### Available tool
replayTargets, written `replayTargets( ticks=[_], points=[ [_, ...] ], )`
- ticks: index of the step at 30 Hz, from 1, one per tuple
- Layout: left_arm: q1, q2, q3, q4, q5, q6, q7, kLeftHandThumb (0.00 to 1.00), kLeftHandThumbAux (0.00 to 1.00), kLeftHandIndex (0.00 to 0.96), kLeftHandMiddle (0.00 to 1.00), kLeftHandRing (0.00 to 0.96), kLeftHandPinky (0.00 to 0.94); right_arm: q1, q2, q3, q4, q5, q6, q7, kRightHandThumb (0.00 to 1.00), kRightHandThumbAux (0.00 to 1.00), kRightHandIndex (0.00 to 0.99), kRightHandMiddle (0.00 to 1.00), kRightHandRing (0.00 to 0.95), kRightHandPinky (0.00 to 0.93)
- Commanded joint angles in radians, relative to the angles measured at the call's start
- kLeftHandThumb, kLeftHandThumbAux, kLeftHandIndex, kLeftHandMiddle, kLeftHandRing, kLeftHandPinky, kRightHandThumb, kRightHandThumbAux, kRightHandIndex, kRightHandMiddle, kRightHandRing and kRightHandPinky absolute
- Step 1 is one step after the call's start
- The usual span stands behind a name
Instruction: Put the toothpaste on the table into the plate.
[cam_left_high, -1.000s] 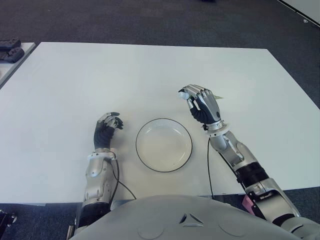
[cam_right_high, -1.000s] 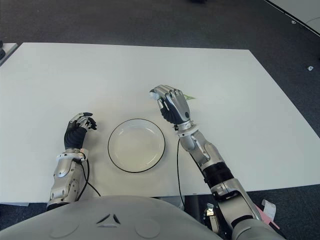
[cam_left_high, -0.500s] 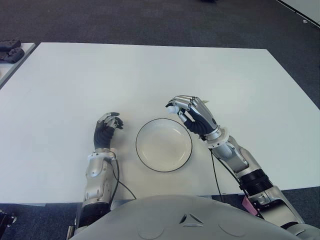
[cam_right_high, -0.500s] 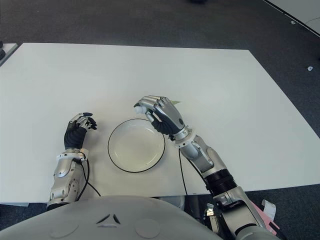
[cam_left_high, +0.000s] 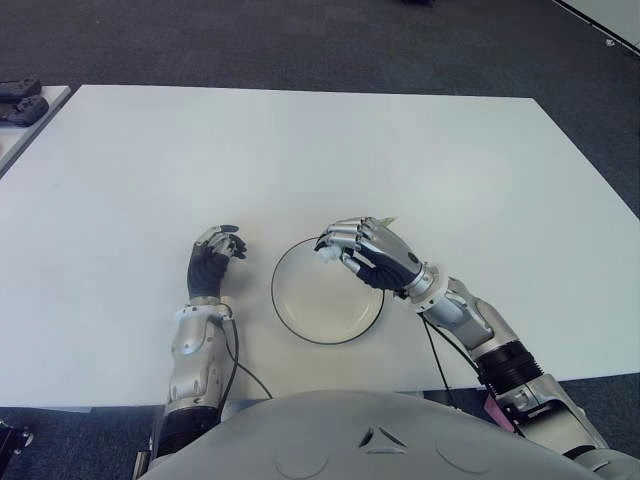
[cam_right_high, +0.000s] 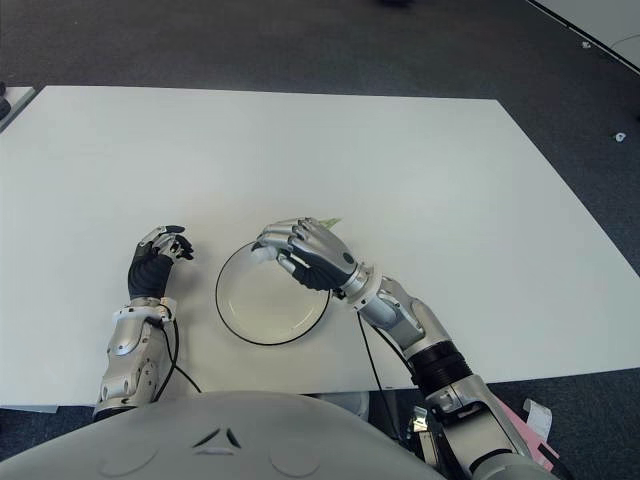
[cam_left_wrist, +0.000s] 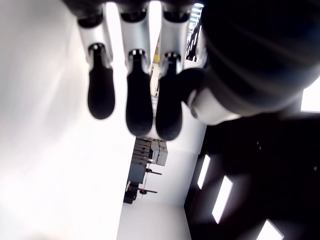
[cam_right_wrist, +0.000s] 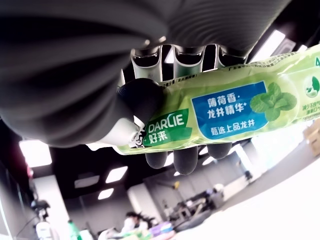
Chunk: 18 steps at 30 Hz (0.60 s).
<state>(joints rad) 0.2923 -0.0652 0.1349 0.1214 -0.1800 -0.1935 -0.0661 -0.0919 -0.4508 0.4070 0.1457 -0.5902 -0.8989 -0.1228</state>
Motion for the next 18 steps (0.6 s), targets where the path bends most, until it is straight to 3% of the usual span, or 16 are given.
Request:
replayTargets(
  ticks=[1, 8, 18],
  points=[
    [0.040, -0.018, -0.005, 0.051, 0.009, 0.077, 0.032, 0.709, 0.717, 0.434, 0.602, 0.583, 0.573, -0.014, -0.001, 0.020, 0.022, 0.032, -0.008, 0.072, 0.954, 0.656, 0.394, 0.501, 0.561, 0.681],
    [0.040, -0.015, -0.005, 0.061, 0.003, 0.061, 0.014, 0.709, 0.716, 0.434, 0.601, 0.583, 0.576, -0.019, 0.009, 0.053, 0.057, 0.027, -0.008, 0.150, 0.949, 0.656, 0.394, 0.503, 0.561, 0.696],
    [0.046, -0.021, -0.003, 0.043, -0.001, 0.081, 0.026, 0.709, 0.716, 0.434, 0.595, 0.575, 0.569, -0.030, 0.021, 0.065, 0.076, 0.019, 0.052, 0.243, 0.946, 0.659, 0.388, 0.501, 0.561, 0.687]
  ],
)
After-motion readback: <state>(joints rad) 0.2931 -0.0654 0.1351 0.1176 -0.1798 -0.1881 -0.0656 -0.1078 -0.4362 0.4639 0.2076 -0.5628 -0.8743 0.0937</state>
